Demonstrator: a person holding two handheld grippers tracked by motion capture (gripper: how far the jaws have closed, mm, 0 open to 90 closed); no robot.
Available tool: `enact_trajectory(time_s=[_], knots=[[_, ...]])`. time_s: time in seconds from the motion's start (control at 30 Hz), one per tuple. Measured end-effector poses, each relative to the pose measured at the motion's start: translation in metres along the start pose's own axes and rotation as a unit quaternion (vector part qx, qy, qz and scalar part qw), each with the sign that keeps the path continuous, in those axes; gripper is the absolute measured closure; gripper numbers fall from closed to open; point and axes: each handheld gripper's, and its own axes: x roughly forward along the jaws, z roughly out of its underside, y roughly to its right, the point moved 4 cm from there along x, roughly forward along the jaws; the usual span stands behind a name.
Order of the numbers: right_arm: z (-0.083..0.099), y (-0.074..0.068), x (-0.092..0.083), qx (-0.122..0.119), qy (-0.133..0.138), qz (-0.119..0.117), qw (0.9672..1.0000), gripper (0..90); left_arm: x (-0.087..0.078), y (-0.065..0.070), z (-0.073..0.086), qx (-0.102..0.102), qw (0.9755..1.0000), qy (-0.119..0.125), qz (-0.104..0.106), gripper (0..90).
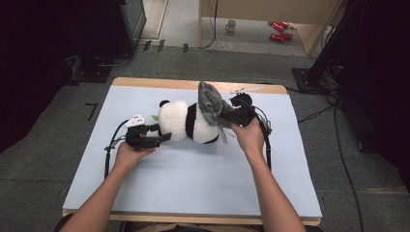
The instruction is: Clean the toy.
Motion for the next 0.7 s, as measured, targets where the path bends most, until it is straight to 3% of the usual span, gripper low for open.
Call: enact_trajectory(time_s=[0.13, 0.23, 0.5, 0.57, 0.63, 0.7], knots=[[-0.003, -0.002, 0.003, 0.005, 0.004, -0.003, 1.0, 77.6, 0.006, -0.002, 0.003, -0.007, 0.9999, -0.009, -0.01, 31.1], [-0.005, -0.004, 0.004, 0.002, 0.005, -0.003, 1.0, 77.5, 0.007, -0.004, 0.005, -0.011, 0.9998, -0.014, -0.013, 36.1], [-0.011, -0.007, 0.004, 0.025, 0.018, -0.025, 0.9992, 78.3, 0.003, 0.001, -0.002, -0.029, 0.9983, -0.022, -0.045, 62.4], [-0.013, -0.008, 0.001, 0.033, 0.022, -0.03, 0.9988, 79.2, 0.002, 0.004, -0.005, -0.042, 0.998, -0.018, -0.042, 66.1], [-0.015, -0.011, -0.002, 0.04, 0.03, -0.042, 0.9979, 79.5, 0.0, 0.006, -0.008, -0.064, 0.9975, -0.018, -0.025, 68.5], [-0.018, -0.018, -0.006, 0.036, 0.035, -0.052, 0.9974, 79.6, -0.002, 0.009, -0.01, -0.069, 0.9973, -0.017, -0.018, 70.5]])
